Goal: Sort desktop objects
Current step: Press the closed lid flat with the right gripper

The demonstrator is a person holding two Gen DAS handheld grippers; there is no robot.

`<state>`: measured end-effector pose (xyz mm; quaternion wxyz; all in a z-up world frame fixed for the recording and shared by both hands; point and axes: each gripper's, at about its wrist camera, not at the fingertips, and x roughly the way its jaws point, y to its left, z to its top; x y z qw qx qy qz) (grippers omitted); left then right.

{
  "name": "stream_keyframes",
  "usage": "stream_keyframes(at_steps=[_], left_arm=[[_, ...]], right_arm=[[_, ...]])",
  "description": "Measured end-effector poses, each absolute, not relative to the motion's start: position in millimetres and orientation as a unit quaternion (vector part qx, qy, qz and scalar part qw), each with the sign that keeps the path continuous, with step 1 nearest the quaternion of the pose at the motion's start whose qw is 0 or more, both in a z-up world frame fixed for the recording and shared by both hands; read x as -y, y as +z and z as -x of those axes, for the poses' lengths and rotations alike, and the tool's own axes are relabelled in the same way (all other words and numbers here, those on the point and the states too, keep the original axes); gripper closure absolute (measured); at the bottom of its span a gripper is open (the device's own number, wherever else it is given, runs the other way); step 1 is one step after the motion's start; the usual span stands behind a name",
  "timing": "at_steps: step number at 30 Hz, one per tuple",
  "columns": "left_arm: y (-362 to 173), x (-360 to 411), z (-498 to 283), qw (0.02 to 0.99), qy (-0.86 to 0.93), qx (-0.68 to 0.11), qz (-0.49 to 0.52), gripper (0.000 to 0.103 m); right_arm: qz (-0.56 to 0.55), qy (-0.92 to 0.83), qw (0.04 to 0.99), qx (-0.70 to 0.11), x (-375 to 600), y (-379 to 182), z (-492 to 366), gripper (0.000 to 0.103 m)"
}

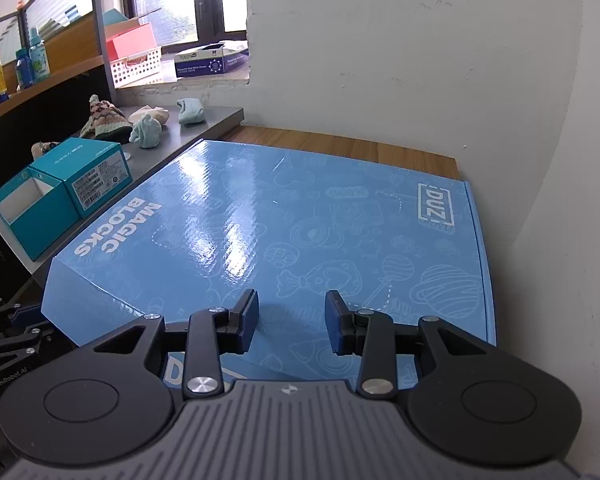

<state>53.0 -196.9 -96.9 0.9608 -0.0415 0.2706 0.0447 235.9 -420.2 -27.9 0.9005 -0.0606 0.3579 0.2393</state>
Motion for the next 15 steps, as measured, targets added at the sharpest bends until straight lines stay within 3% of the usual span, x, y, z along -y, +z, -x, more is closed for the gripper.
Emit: stream_keyframes(at_steps=[15], left_arm=[[-88, 203, -45, 0.967, 0.014, -0.253, 0.036, 0.074]], right_arm=[[0.067, 0.239, 0.898, -0.364, 419, -27, -238, 0.061]])
